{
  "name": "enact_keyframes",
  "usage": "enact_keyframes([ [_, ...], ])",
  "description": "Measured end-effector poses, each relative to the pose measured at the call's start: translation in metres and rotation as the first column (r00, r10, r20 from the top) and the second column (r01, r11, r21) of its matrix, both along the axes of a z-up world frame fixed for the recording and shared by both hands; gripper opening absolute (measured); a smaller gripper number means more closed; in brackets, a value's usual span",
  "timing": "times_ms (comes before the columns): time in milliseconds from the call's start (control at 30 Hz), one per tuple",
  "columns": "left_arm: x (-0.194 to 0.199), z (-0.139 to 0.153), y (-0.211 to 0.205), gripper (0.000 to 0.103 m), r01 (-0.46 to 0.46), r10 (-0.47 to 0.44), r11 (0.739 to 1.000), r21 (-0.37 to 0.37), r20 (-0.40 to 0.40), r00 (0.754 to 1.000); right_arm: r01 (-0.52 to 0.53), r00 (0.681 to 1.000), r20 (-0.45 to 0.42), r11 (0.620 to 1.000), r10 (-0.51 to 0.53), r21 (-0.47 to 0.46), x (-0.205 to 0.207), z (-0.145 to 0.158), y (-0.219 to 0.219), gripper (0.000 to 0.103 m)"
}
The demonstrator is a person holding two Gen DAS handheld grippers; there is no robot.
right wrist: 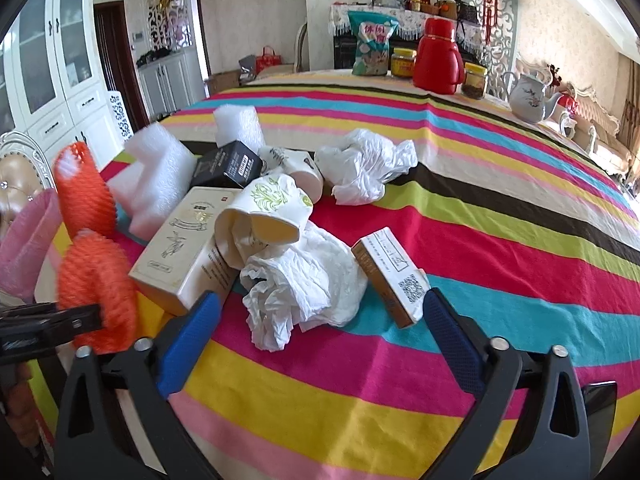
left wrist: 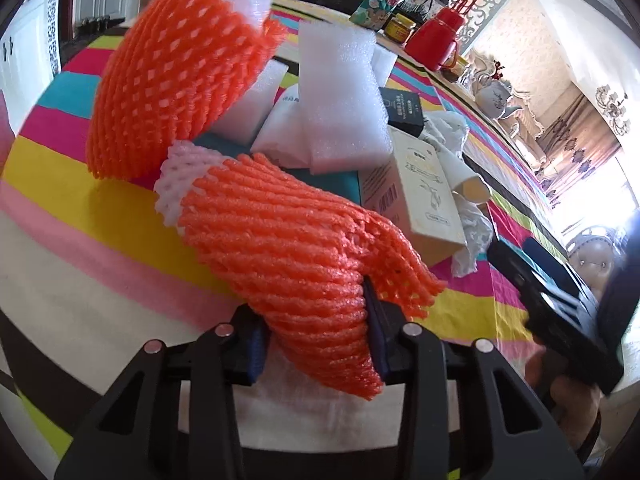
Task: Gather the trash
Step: 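Grasp an orange foam fruit net with the left tool while the right tool grasps crumpled white tissue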
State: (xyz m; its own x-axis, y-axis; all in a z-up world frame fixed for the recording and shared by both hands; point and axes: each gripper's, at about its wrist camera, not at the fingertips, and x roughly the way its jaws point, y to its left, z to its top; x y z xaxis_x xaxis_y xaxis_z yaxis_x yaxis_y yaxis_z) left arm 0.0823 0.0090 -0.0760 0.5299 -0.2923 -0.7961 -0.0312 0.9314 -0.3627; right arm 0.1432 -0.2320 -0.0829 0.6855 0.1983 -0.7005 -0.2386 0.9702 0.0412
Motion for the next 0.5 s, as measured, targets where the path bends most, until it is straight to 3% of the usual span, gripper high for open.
enact_keyframes([
  [267, -0.023, 0.021, 0.013, 0.039, -0.01, 0.006, 0.999, 0.042, 0.077, 0.997, -0.012, 0.998, -0.058, 1.0, 0.011, -0.028, 0.019, -0.016, 0.014, 0.076],
  [367, -0.03, 0.026, 0.017, 0.039, -0.013, 0.007, 0.999, 0.05, 0.108, 0.994, -0.02, 0.996, -0.085, 0.999, 0.017, -0.028, 0.024, -0.02, 0.018, 0.058],
  [433, -0.033, 0.03, 0.02, 0.039, -0.015, 0.008, 0.999, 0.052, 0.127, 0.992, -0.034, 0.995, -0.097, 0.999, 0.031, -0.024, 0.026, -0.022, 0.02, 0.036],
  [500, -0.039, 0.033, 0.023, 0.039, -0.019, 0.011, 0.998, 0.056, 0.141, 0.99, -0.029, 0.995, -0.1, 0.999, 0.028, -0.017, 0.025, -0.022, 0.019, 0.027],
])
